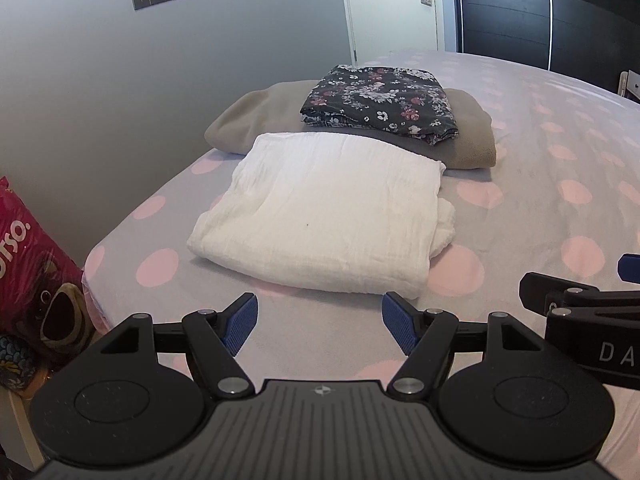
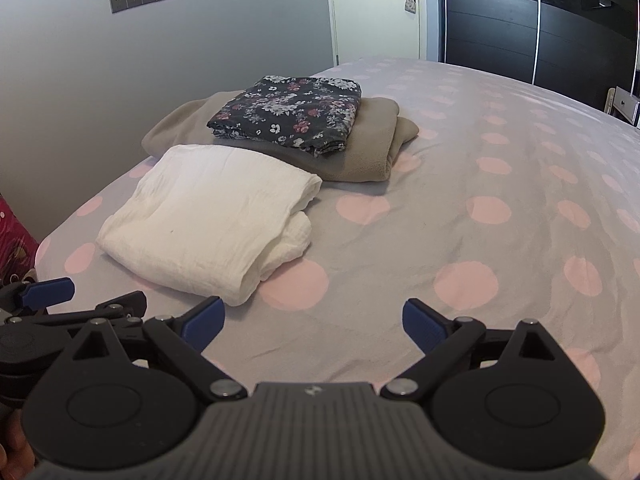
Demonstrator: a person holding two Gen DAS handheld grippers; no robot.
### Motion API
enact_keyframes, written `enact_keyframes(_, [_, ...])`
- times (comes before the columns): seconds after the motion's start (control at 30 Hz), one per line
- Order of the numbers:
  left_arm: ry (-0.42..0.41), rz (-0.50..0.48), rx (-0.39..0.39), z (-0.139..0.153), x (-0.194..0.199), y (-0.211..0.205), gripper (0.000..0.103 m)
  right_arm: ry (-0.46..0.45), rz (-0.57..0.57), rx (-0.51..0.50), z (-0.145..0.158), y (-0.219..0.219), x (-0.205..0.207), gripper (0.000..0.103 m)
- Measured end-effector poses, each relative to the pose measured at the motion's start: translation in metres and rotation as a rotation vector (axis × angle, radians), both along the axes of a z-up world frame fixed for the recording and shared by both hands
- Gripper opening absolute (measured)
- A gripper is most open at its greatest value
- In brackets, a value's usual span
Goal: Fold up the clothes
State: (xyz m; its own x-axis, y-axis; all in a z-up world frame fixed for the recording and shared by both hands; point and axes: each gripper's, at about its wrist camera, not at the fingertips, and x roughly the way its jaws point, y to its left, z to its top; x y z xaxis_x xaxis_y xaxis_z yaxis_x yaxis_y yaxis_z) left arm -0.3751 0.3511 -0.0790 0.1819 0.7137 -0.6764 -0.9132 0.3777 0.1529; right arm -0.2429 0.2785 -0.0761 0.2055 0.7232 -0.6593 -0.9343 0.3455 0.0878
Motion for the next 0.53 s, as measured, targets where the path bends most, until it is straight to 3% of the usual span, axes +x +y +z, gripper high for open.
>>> enact_keyframes(0.53, [-0.007,0.000,0.006,-0.0005,-0.0029,-0.0018,0.067,-0.007,-0.003,-0.003,-0.0021,0.0033,-0.0020,0.097])
